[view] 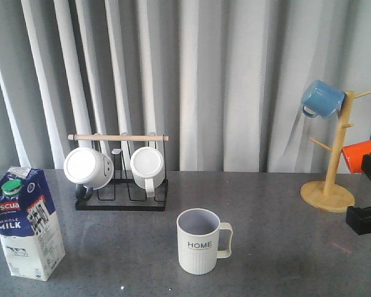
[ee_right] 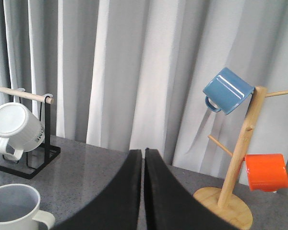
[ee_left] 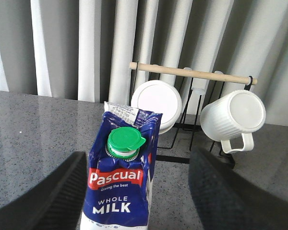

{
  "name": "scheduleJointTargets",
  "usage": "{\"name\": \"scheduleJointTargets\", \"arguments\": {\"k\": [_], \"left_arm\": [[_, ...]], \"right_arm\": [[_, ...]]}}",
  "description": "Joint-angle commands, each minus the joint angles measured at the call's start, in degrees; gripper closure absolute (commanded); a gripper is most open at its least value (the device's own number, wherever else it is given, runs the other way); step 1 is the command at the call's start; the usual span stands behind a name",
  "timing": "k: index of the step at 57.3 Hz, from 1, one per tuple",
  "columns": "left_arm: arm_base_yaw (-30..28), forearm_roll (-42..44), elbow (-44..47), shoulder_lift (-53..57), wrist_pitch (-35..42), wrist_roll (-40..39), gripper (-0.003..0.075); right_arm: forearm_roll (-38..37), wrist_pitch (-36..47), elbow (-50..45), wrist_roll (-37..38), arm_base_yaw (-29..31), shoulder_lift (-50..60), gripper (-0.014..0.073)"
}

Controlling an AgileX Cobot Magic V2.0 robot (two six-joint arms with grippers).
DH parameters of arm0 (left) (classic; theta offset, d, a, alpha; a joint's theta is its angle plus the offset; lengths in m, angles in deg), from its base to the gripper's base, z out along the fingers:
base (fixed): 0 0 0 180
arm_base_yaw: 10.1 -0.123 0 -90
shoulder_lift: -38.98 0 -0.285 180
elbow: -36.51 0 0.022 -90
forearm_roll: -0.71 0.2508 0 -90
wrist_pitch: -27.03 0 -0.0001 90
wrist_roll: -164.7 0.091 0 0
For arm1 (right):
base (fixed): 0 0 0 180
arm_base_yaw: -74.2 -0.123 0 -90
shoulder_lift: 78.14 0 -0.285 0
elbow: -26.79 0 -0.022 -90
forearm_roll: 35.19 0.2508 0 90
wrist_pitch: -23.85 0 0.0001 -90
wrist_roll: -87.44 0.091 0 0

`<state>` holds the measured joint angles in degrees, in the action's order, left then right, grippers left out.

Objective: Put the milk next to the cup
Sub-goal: 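Move the left gripper around the Pascual milk carton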

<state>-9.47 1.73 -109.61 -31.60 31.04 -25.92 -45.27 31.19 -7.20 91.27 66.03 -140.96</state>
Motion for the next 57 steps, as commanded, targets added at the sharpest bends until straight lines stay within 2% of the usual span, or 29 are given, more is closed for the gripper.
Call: {"name": "scheduleJointTargets", "arguments": {"k": [1,49,57], "left_arm": [[0.2,-0.4,-2.1,0.7,4.1,0.0,0.0271],[0.2,-0.4,-2.1,0.7,4.2,0.0,0.0271],[0.2,0.1,-2.1,0.7,8.7,1.0,0.0264]], "right_arm": [[-0.6,2.6,1.4,-0.3,0.5,0.7,0.0602],[-0.6,2.0,1.4,-0.3,0.5,0.6,0.0602],[-0.6,2.0,1.4,-0.3,0.5,0.6,0.0602]]}}
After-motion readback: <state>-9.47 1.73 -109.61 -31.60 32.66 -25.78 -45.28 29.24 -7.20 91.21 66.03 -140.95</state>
